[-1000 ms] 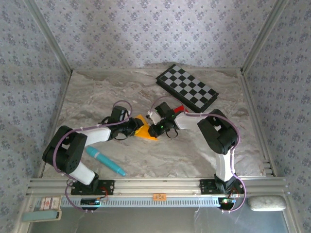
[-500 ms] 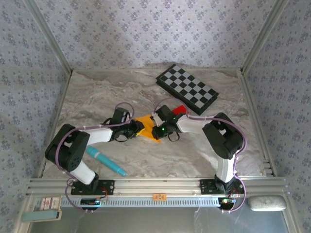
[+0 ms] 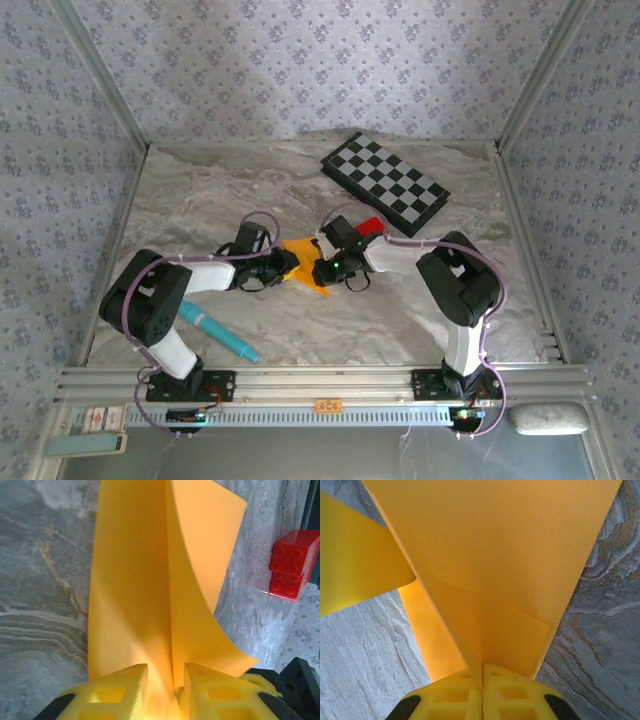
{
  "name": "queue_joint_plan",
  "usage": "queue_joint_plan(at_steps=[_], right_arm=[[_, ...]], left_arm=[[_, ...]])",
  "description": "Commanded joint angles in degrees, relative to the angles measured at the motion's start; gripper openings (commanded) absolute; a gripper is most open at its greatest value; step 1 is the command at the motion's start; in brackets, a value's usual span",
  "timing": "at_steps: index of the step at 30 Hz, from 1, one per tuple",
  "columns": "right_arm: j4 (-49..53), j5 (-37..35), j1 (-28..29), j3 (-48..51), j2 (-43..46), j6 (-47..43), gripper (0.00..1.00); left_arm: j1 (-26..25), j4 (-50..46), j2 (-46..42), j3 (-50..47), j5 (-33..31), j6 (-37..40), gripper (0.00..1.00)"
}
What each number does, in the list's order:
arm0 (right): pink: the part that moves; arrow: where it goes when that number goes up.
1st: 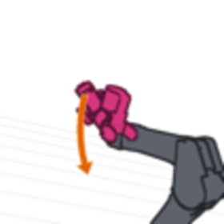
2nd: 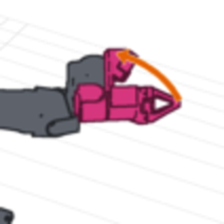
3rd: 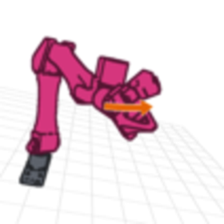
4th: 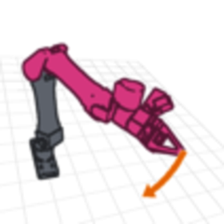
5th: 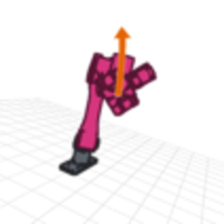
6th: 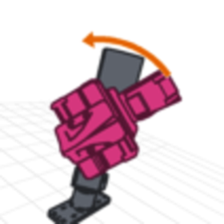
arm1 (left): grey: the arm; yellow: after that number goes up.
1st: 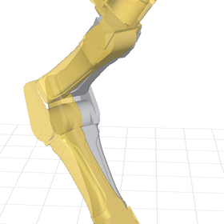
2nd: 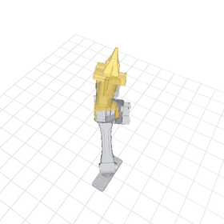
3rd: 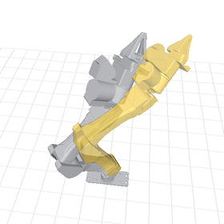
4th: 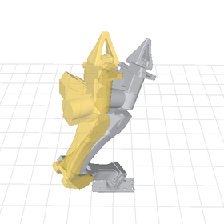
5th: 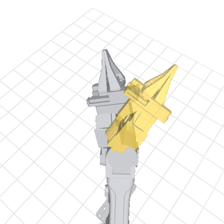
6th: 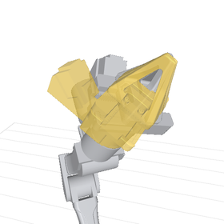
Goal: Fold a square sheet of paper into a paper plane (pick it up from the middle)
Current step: Fourth fold the wing at the center of the table.
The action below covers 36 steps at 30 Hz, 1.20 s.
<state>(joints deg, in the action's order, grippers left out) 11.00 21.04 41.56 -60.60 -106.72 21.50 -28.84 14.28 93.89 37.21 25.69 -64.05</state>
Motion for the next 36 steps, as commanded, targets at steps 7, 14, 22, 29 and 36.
queue_joint_plan(at_steps=[7,14,22,29,36], right_arm=[[1.0,0.9,-0.7,0.6,-0.5,-0.5,0.09],[3.2,-1.1,-0.2,-0.8,0.7,-2.2,0.13],[8.2,-6.4,1.5,-3.6,2.9,-3.1,0.23],[11.8,-11.2,3.3,-5.3,3.4,-2.4,0.27],[15.9,-17.9,5.5,-7.1,4.1,-1.2,0.31]], left_arm=[[-1.1,-0.5,2.4,3.2,1.2,2.4,0.23],[-1.1,-2.9,3.7,3.9,0.1,2.0,0.18],[-1.1,-7.6,4.4,4.3,-1.6,1.6,0.16],[-1.1,-7.6,5.0,4.4,-1.4,1.2,0.16],[-1.1,-7.6,5.0,4.4,-1.3,1.2,0.16]])
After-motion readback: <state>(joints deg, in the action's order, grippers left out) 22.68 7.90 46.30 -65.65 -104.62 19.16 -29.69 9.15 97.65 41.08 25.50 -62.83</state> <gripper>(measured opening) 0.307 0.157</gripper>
